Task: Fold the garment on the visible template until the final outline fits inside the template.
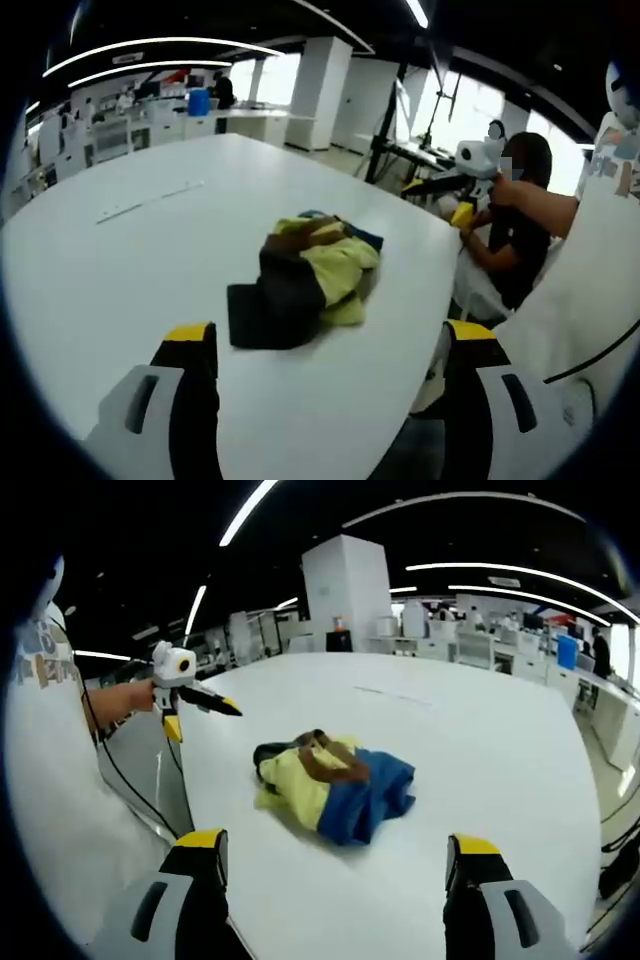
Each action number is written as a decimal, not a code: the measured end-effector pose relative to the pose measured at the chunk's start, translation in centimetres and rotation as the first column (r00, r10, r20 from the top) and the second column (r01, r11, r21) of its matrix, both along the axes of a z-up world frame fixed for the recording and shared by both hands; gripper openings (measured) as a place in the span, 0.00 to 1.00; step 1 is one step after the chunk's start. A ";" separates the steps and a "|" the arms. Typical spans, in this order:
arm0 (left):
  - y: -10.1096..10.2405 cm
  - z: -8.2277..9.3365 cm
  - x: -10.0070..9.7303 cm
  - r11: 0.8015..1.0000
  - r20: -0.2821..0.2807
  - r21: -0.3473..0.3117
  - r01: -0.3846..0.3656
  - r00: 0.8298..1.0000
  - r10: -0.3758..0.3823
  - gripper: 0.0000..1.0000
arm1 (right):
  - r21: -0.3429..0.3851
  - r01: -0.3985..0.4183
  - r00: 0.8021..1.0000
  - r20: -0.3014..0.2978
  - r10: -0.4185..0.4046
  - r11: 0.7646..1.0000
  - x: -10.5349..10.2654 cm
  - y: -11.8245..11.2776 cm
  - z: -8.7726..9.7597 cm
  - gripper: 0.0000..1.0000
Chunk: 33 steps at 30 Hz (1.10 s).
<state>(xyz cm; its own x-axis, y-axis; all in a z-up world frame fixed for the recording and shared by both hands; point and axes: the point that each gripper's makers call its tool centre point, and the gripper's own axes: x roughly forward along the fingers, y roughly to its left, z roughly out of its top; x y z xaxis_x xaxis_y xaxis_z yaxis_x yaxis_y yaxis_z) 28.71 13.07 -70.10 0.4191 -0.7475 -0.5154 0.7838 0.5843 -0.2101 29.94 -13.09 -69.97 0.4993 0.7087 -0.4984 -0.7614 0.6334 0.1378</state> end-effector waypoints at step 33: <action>0.3 0.3 0.3 1.000 -0.011 -0.006 -0.023 1.000 0.023 0.89 | 0.000 0.006 1.000 -0.004 -0.006 1.000 0.1 -0.1 0.1 0.90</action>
<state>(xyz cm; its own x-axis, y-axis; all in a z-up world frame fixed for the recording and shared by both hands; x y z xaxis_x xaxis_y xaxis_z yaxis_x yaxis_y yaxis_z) 28.98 13.39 -69.84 0.4308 -0.7408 -0.5154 0.7676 0.6011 -0.2223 30.01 -13.18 -69.91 0.5016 0.7054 -0.5008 -0.7569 0.6382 0.1408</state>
